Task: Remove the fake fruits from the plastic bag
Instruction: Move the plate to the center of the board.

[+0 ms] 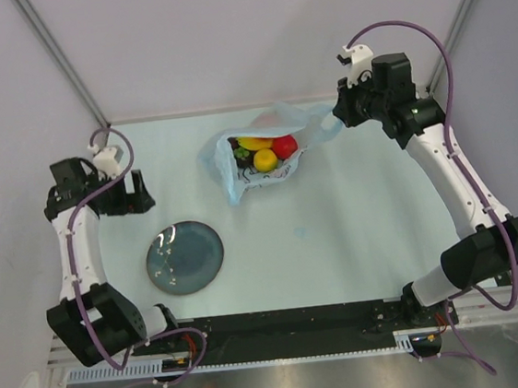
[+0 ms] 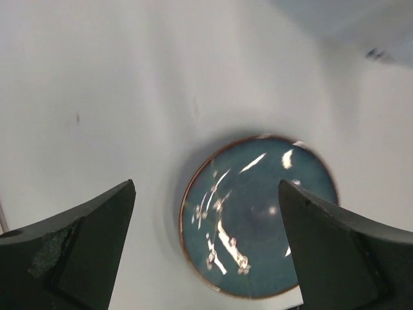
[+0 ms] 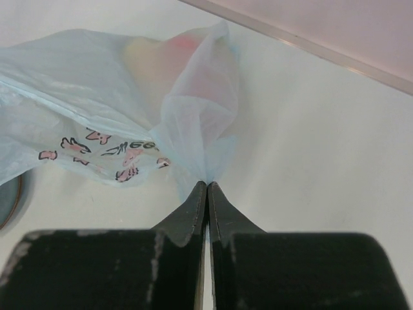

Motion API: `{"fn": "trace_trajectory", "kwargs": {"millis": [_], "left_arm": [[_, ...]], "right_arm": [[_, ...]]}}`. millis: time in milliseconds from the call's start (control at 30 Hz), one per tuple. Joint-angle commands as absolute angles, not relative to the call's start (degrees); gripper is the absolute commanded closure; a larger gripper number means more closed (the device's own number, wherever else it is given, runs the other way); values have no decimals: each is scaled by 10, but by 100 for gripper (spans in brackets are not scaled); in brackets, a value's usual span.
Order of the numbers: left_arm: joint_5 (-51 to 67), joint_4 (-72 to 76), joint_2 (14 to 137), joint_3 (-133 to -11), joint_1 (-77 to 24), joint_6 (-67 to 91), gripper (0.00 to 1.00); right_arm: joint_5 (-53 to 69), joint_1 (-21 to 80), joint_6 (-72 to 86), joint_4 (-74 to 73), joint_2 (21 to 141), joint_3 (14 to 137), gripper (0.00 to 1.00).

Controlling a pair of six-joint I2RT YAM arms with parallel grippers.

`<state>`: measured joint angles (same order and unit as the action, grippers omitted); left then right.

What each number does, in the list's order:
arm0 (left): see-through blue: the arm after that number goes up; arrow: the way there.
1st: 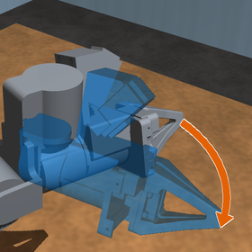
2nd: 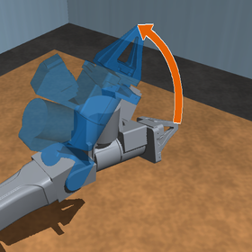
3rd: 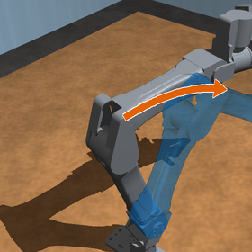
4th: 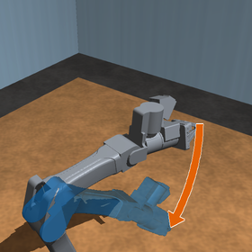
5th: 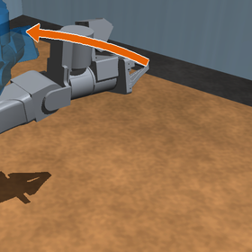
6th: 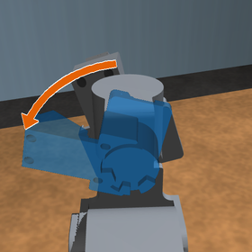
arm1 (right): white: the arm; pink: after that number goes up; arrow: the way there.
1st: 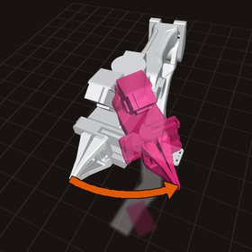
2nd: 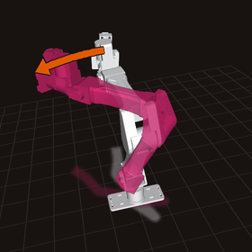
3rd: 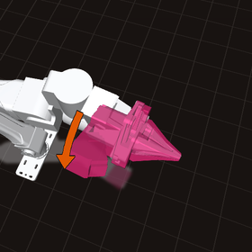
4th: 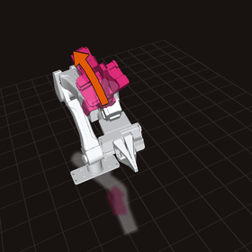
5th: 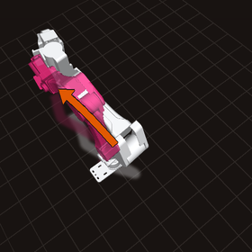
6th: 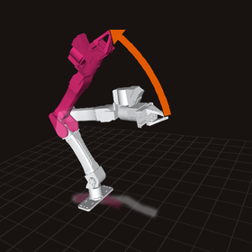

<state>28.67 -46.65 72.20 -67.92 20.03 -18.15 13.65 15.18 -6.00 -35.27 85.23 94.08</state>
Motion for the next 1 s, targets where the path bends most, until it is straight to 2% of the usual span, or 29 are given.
{"fn": "trace_trajectory", "kwargs": {"millis": [0,100,333,433,500,600,633,700,733,800,833,967], "left_arm": [[225,-504,747,-607,247,-236,5],[215,-513,758,-576,266,-259,10],[189,-474,765,-491,275,-311,15],[191,-461,793,-480,276,-305,23],[200,-460,823,-477,276,-304,25],[209,-450,860,-475,275,-308,40],[211,-442,869,-474,276,-308,50],[228,-438,890,-474,275,-316,58],[235,-438,896,-477,275,-319,67],[259,-444,908,-492,275,-325,79],[274,-447,911,-498,274,-330,90],[319,-468,930,-524,235,-351,96]], "right_arm": [[151,151,-47,-337,870,950,94],[155,152,-38,-340,881,958,95],[156,167,-40,-343,901,974,96],[150,178,-46,-345,899,972,96],[148,185,-50,-345,897,971,96],[142,191,-55,-346,897,970,96],[139,192,-57,-347,897,969,96],[134,193,-60,-347,897,969,96],[133,194,-61,-349,897,969,96],[128,193,-64,-349,894,964,96],[126,193,-66,-345,892,961,96],[118,192,-75,-344,880,939,97]]}}
